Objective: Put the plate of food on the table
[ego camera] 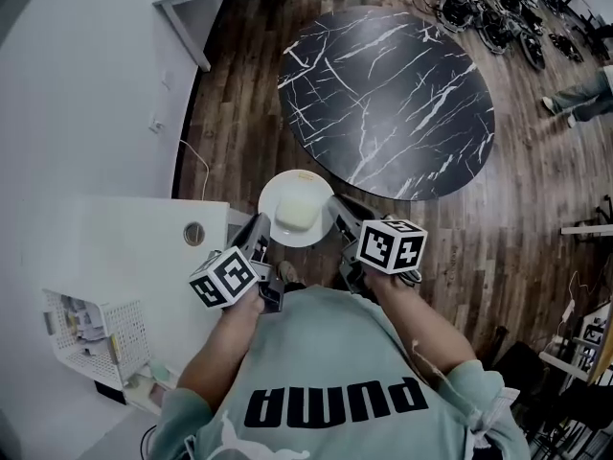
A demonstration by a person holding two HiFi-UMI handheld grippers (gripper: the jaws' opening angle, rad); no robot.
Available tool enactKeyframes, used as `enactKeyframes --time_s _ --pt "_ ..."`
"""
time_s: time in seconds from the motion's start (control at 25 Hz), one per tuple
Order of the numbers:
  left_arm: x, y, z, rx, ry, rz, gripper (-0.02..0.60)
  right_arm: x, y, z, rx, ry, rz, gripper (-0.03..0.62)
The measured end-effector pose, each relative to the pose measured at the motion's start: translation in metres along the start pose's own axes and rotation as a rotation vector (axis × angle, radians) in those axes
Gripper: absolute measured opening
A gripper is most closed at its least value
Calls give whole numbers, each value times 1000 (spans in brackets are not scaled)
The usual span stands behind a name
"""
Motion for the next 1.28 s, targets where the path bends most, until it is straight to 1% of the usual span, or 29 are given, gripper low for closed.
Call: enactKeyframes --time_s 0.44,0.76,1.0,1.12,1.28 --pt "64 80 9 67 -32 22 41 -54 65 -55 52 71 1 32" --pt "103 126 22 87 -51 33 41 -84 106 -90 70 99 1 32" --pt "122 151 31 99 -59 28 41 -101 127 -107 78 112 -6 32" --pt "131 163 30 112 -60 38 41 -108 134 -115 80 127 -2 32" --pt "144 171 33 116 -86 52 42 -114 144 -122 90 148 12 32"
Point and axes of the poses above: the fingertips, and each gripper's own axes: x forward along the fingers, y to its right, z out of its underside, the point moved 10 cm from there along -x, backward along the fingers, and after that the axes turned 11 degrees about x, right-handed, at the moved point
